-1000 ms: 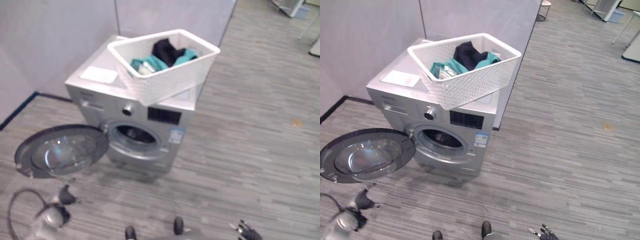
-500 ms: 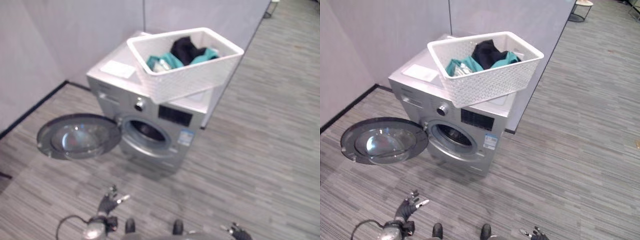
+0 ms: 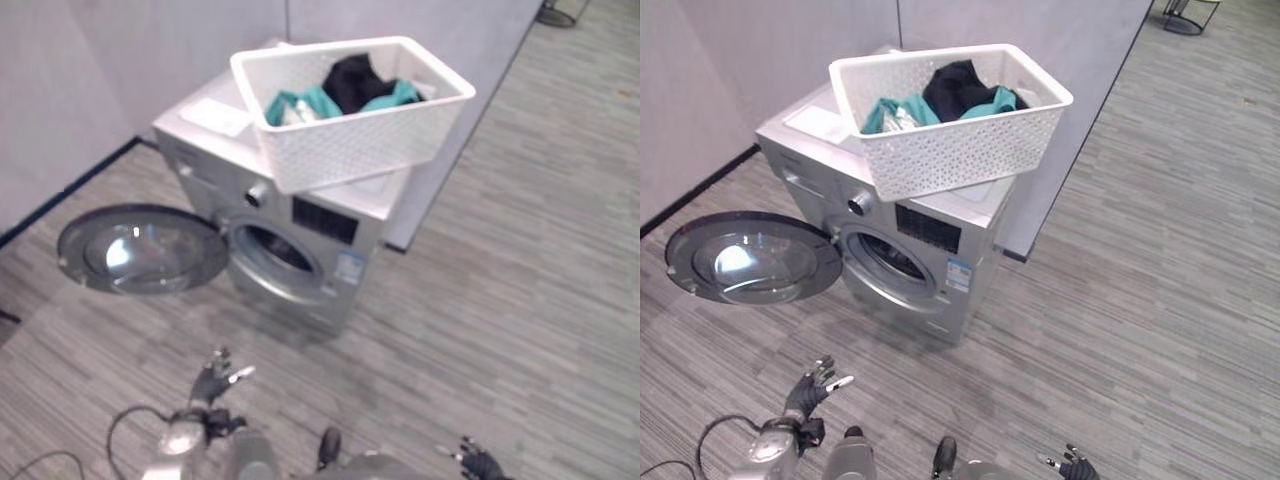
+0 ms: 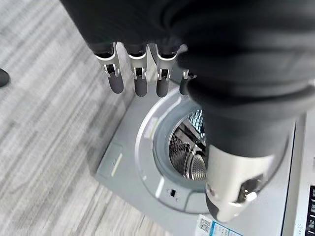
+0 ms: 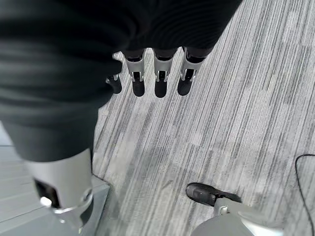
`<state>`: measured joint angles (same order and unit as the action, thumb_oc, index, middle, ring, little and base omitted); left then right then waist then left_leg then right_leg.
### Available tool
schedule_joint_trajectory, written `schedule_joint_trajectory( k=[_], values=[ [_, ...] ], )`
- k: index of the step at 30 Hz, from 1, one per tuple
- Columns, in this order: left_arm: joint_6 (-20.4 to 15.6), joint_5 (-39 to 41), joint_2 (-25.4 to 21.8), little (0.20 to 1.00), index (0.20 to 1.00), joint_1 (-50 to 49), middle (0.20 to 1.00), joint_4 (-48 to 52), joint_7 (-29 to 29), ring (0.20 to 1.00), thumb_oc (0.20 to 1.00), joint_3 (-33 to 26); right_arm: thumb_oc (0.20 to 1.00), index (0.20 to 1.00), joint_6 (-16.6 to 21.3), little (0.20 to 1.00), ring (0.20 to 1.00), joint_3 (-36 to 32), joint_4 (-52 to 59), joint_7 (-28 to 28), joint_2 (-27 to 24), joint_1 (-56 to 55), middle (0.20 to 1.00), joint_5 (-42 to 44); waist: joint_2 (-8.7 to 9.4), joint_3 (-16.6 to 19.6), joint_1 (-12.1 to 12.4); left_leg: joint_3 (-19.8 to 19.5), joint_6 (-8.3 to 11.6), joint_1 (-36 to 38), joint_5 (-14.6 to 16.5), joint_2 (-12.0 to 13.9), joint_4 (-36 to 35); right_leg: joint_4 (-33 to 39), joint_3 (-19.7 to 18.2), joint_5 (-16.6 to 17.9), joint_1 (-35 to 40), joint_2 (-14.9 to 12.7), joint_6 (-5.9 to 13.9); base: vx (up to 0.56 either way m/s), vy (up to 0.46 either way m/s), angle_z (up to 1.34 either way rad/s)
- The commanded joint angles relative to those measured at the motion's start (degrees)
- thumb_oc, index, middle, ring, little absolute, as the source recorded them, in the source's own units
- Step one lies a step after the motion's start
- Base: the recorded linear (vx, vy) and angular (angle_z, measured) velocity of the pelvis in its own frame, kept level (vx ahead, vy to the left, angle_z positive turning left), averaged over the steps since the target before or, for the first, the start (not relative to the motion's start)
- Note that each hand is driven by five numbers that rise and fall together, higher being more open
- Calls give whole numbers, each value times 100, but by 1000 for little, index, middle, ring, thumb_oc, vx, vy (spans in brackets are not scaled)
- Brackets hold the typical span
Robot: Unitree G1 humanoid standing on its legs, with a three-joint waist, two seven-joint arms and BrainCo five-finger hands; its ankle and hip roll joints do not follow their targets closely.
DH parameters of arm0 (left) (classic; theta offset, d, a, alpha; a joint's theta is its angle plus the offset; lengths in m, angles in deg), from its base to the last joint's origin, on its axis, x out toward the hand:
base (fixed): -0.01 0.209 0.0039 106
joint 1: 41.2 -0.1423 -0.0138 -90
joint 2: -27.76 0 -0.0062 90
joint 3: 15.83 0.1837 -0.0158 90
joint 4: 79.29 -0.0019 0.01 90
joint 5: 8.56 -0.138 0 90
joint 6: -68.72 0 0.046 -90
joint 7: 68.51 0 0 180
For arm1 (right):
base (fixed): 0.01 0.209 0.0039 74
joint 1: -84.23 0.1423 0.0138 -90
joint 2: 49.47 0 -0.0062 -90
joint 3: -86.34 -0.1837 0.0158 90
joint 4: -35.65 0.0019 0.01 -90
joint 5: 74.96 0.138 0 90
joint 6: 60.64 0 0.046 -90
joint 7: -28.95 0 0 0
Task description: Grab the laundry basket,head to the washer,open it,put in the laundry and shut it.
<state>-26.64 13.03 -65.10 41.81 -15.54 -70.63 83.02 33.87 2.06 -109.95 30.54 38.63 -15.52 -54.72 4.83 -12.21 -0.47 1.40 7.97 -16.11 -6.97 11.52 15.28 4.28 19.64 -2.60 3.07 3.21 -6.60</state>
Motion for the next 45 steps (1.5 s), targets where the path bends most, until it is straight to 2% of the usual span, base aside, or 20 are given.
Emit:
schedule_joint_trajectory(
  k=[1,3,6,8,11,12,14,16,18,19,22,23,24,30,32,38,40,41,42,45],
  values=[
    [-238,71,-147,1000,1000,-61,1000,358,-48,1000,1000,-121,1000,1000,164,1000,1000,30,67,-84,-221,159,1000,47,-40,79,132,-203,-265,-278,65,-254,-921,-622,-684,-872,166,-203,727,235,84,-22],
    [-269,114,-99,1000,1000,-24,1000,338,-55,1000,1000,-82,1000,1000,204,1000,1000,76,-14,-132,-194,288,1000,40,-52,82,253,-569,-184,-551,-118,-251,-1404,-669,-837,-1013,279,-167,776,302,104,-57],
    [-293,163,-79,1000,1000,52,1000,343,-80,1000,1000,-77,1000,1000,192,1000,1000,180,-81,-169,-158,432,1000,-9,-38,105,372,-771,-86,-654,-281,-59,-1690,-750,-1200,-1205,566,-243,825,413,185,-56],
    [-301,164,-77,1000,1000,15,1000,354,-58,1000,1000,-87,1000,1000,147,1000,1000,226,-170,-123,-123,528,1000,-94,-69,181,519,-915,-69,-544,-277,43,-1566,-811,-1465,-1285,807,-355,916,481,265,-94],
    [-302,133,-114,1000,1000,32,1000,371,-54,1000,1000,-60,1000,1000,130,1000,1000,149,-260,-76,-59,571,1000,-123,-70,245,573,-885,-75,-529,-342,-49,-1320,-871,-1578,-1249,930,-603,1063,343,245,-83],
    [-301,109,-148,1000,1000,77,1000,337,-54,1000,1000,-17,1000,1000,100,1000,1000,70,-298,-77,-22,585,1000,-72,-43,270,535,-718,-74,-623,-273,-127,-963,-930,-1574,-1138,943,-756,1147,243,224,-36],
    [-318,53,-255,1000,1000,134,1000,387,-45,1000,1000,15,1000,1000,46,1000,1000,13,-515,-51,57,779,1000,83,7,369,547,-434,-235,-599,45,-335,-551,-1214,-1618,-571,765,-1132,1393,330,325,-2],
    [-304,69,-389,1000,1000,147,1000,522,11,1000,1000,76,1000,1000,14,1000,1000,27,-610,-32,142,896,1000,140,-15,401,541,-198,-423,-519,256,-456,-424,-1720,-1603,-111,476,-1337,1465,275,301,-38],
    [-285,85,-501,1000,1000,140,1000,601,2,1000,1000,24,1000,1000,12,1000,1000,105,-540,-49,201,1041,1000,127,-69,420,557,37,-572,-386,493,-520,-397,-2026,-1333,175,181,-1511,1523,204,290,-53],
    [-269,92,-543,1000,1000,104,1000,624,-32,1000,1000,-56,1000,1000,8,1000,1000,164,-397,-66,244,1117,1000,95,-122,437,558,228,-632,-171,639,-507,-435,-1918,-888,377,-36,-1677,1525,201,285,-95],
    [-258,182,-578,1000,1000,75,1000,653,-91,1000,1000,-196,1000,1000,70,1000,1000,166,112,-126,279,1150,1000,352,-208,443,460,477,-681,62,793,-483,-486,-1626,-335,202,-234,-1698,1487,123,168,-88],
    [-258,183,-579,1000,1000,75,1000,652,-91,1000,1000,-196,1000,1000,66,1000,1000,167,120,-129,279,1145,1000,353,-207,437,458,474,-680,72,795,-485,-488,-1616,-330,203,-218,-1698,1488,27,88,-17],
    [-242,163,-553,1000,1000,7,1000,662,-156,1000,1000,-283,1000,1000,72,1000,1000,32,281,-271,293,1162,1000,542,-189,469,452,673,-701,186,889,-488,-470,-1463,30,293,-136,-1843,1552,14,41,-10],
    [-166,271,-516,1000,1000,-230,1000,740,-86,1000,1000,-416,1000,1000,-1,1000,1000,-813,20,-368,258,870,1000,1346,-99,647,409,942,-653,312,1005,-487,-401,-1004,123,476,201,-1978,1699,15,-7,-18],
    [-99,266,-459,1000,1000,-356,1000,767,69,1000,1000,-455,1000,1000,-170,1000,1000,-1508,-962,-364,183,565,1000,1530,-57,795,356,1009,-563,287,963,-389,-401,-691,275,327,348,-1926,1734,13,-86,-43],
    [-32,212,-409,1000,1000,-409,1000,808,194,1000,1000,-591,1000,1000,-237,1000,1000,-2258,-1870,-431,-216,386,1000,1795,-24,879,302,977,-439,320,721,-265,-641,-508,185,150,406,-1733,1701,-12,-58,-10],
    [-41,178,-402,1000,1000,-433,1000,821,184,1000,1000,-643,1000,1000,-170,1000,1000,-2372,-1615,-528,-328,366,1000,1764,-27,891,279,985,-437,327,658,-252,-722,-488,151,139,367,-1702,1696,-38,-4,-10],
    [-65,113,-359,1000,1000,-512,1000,794,154,1000,1000,-822,1000,1000,31,1000,1000,-2498,31,-902,-652,138,1000,1179,-35,882,202,1012,-418,386,625,-212,-839,-441,51,73,343,-1655,1687,-39,9,-8],
    [-65,110,-359,1000,1000,-520,1000,797,154,1000,1000,-814,1000,1000,-10,1000,1000,-2516,109,-938,-627,95,1000,1153,-38,906,209,1016,-425,372,591,-213,-866,-435,50,92,319,-1653,1683,-47,10,-8],
    [-122,-61,-224,1000,1000,-534,1000,515,179,1000,1000,-951,1000,1000,89,1000,1000,-3116,3248,-1490,-1279,-345,1000,-645,-30,943,67,1077,-420,500,597,-161,-986,-416,-113,3,272,-1594,1660,-26,18,-21]
  ],
)
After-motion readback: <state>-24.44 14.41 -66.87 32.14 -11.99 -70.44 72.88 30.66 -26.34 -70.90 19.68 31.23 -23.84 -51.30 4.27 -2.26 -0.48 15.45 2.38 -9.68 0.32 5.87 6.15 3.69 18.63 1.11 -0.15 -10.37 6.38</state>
